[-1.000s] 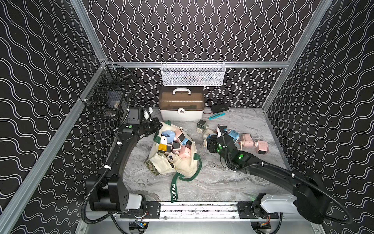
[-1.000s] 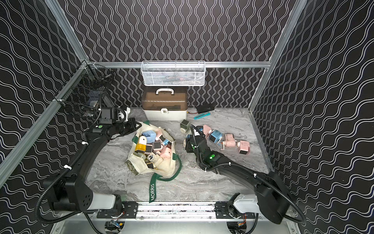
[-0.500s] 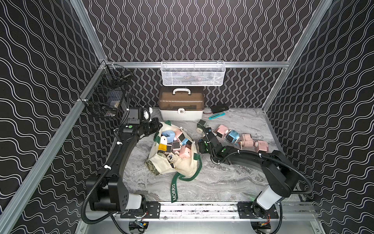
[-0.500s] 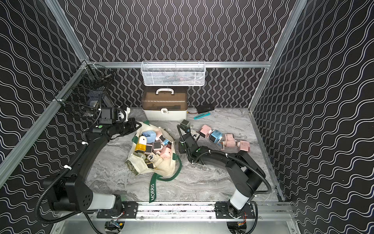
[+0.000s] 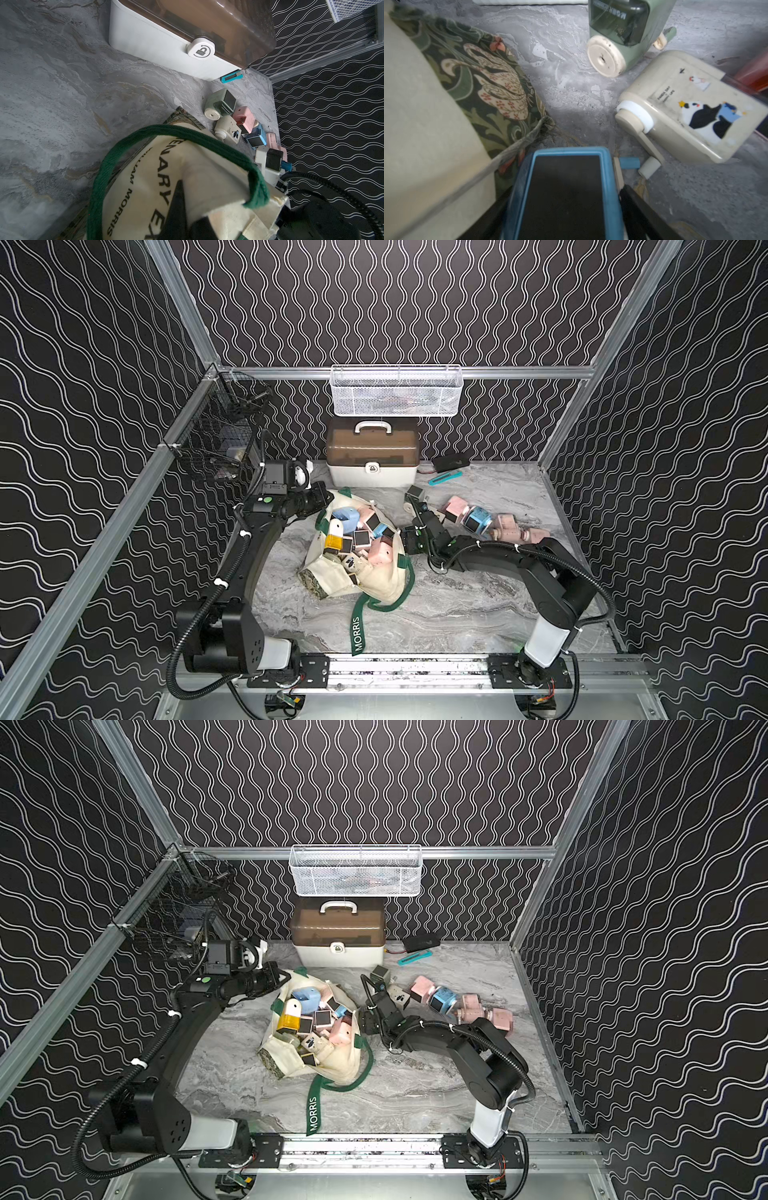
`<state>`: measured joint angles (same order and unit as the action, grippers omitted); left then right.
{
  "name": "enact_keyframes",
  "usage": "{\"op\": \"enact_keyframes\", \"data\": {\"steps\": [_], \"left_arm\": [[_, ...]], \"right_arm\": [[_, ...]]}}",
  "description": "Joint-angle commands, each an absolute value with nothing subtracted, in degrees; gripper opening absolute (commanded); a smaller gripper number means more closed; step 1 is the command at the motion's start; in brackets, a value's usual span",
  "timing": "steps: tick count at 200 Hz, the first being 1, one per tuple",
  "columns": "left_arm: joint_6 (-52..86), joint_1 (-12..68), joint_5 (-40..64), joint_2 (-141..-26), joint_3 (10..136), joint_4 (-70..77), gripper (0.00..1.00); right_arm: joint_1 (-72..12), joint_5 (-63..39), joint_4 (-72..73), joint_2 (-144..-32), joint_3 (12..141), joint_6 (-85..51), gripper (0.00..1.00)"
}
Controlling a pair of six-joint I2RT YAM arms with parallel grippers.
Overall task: Take out the pencil sharpeners from the tote bags
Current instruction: Place the pencil sharpener at the center of the board, then adjust the canvas bag at the center of the board.
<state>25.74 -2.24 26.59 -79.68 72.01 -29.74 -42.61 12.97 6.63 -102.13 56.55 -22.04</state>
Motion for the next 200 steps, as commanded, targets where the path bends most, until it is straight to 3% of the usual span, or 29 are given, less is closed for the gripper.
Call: {"op": "enact_keyframes", "data": {"steps": [1, 61, 106, 156, 200], "left_arm": [[25.58, -2.29, 27.33, -78.79, 72.6, -26.85, 0.0], [25.58, -2.3, 27.42, -78.86, 72.77, -27.01, 0.0], [25.57, -2.31, 27.42, -79.01, 72.77, -27.05, 0.0], [25.58, -2.29, 27.69, -78.95, 72.77, -26.89, 0.0], [25.66, -2.29, 28.45, -79.18, 72.77, -26.63, 0.0]], "right_arm": [[-42.63, 13.25, 6.13, -99.73, 55.72, -23.46, 0.85], [-42.74, 14.18, 6.59, -83.73, 48.66, -25.25, 0.91], [-46.82, 6.7, 16.64, -70.85, 40.08, -19.18, 0.9], [-52.96, 7.66, 14.16, -75.63, 44.05, -14.17, 0.89], [-52.91, 11.48, 10.08, -82.91, 48.42, -15.47, 0.71]]}}
